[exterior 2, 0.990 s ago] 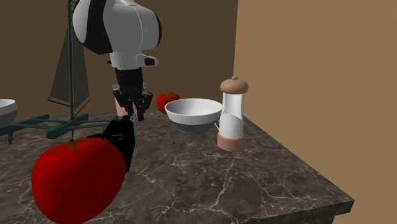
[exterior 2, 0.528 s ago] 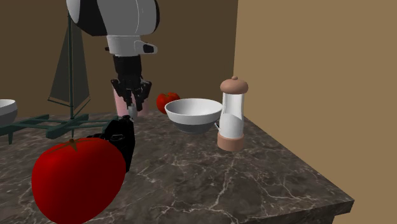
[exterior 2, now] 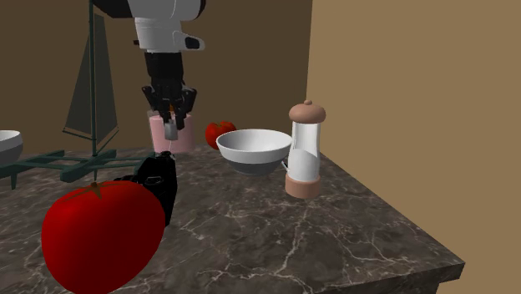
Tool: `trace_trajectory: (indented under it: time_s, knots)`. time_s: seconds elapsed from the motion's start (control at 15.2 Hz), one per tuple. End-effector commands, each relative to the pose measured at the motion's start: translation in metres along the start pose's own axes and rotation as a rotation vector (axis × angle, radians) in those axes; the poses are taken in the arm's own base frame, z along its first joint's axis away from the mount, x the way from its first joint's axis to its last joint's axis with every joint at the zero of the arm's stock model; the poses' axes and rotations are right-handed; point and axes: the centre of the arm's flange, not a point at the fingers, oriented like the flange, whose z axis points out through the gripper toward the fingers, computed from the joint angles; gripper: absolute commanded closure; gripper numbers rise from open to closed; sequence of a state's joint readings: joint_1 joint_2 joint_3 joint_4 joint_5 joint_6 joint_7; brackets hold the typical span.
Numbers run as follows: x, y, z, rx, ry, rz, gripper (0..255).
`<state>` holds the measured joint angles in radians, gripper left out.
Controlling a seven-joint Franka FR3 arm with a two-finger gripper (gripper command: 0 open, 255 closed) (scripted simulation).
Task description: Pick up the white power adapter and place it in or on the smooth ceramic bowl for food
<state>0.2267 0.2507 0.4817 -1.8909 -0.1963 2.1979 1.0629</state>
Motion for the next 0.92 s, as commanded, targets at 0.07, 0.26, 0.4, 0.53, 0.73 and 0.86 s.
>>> trace_trajectory:
  time_s: [0.07,0.26,0.4,0.53,0.73,0.86]
  knots:
    - [0.002,0.000,-0.017,0.000,0.000,0.000,255]
    - [0.003,-0.001,-0.032,0.000,0.000,0.000,255]
    - [0.004,-0.001,-0.043,0.000,0.000,0.000,255]
    - [0.005,-0.002,-0.053,0.000,0.000,0.000,255]
    - [0.006,-0.003,-0.069,0.000,0.000,0.000,255]
    - [0.016,0.022,-0.071,0.000,0.000,0.000,255]
